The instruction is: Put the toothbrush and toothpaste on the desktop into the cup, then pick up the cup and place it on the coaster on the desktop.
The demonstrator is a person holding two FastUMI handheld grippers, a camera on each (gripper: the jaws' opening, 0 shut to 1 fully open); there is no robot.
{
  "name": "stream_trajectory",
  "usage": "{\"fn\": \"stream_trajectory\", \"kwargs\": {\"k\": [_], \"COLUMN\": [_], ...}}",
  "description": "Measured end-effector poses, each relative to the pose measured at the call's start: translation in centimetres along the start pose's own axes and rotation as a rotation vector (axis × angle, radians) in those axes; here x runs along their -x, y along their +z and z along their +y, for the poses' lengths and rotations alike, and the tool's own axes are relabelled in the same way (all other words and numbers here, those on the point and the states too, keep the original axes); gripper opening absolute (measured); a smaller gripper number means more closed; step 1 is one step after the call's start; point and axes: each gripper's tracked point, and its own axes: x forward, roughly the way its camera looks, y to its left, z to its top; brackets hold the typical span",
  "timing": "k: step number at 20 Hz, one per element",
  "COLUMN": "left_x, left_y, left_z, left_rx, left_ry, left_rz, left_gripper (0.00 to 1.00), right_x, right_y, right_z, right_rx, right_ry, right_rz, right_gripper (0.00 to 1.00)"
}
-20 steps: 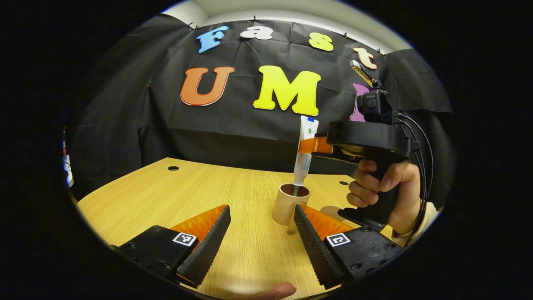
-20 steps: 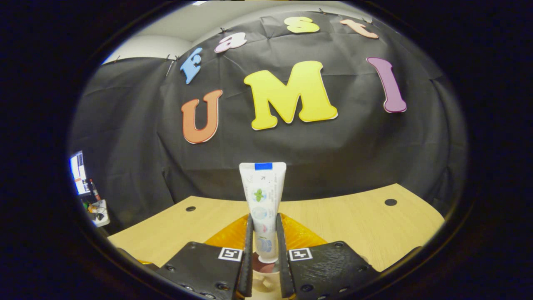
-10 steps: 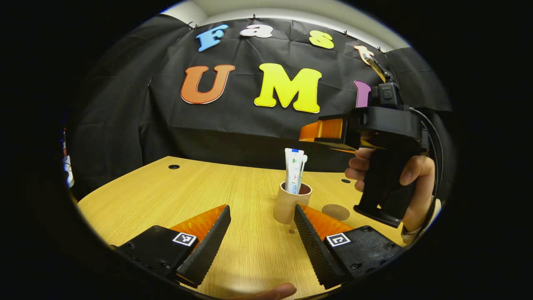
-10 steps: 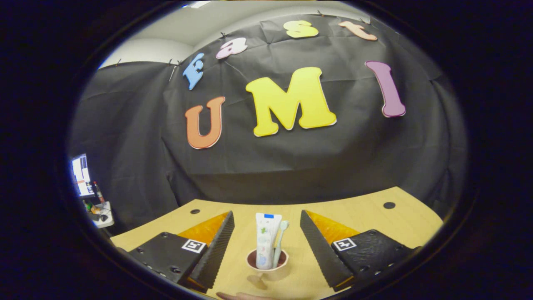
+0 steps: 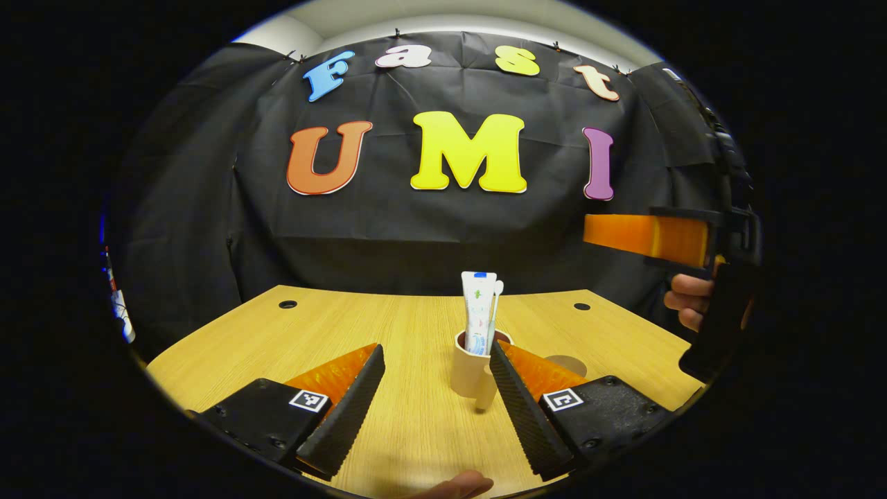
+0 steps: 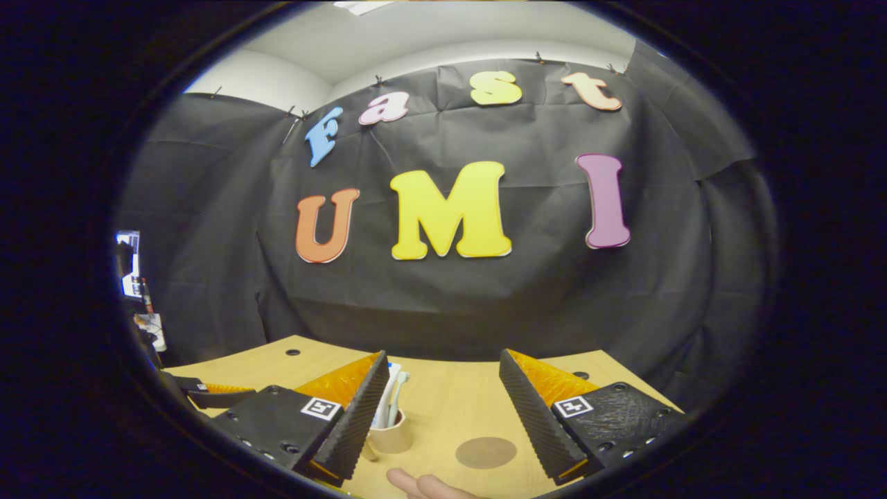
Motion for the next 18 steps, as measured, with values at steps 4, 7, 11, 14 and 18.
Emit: {"fn": "stream_trajectory", "kwargs": {"k": [4,7,11,14,18], "left_x": [-2.1,-4.0,-6.8,-8.5,-8.5], "left_y": [2.7,3.8,4.3,4.0,0.1], "left_z": [-2.0,-3.6,-5.0,-5.7,-6.9], "left_rx": [0.014,0.036,0.071,0.119,0.095], "left_ry": [-0.032,-0.068,-0.076,-0.088,-0.119], "left_rz": [0.054,0.156,0.308,0.459,0.746], "left_gripper": [0.96,0.96,0.96,0.96,0.94], "right_x": [3.9,6.1,7.9,8.6,9.0], "right_y": [0.2,0.0,-1.9,-2.1,-2.7], "right_z": [-5.2,-9.4,-13.2,-16.3,-19.1], "right_rx": [0.019,0.001,-0.053,-0.101,-0.122], "right_ry": [-0.036,-0.067,-0.058,-0.075,-0.103], "right_rz": [-0.036,-0.067,-0.039,-0.052,-0.060], "right_gripper": [0.92,0.92,0.95,0.95,0.95]}}
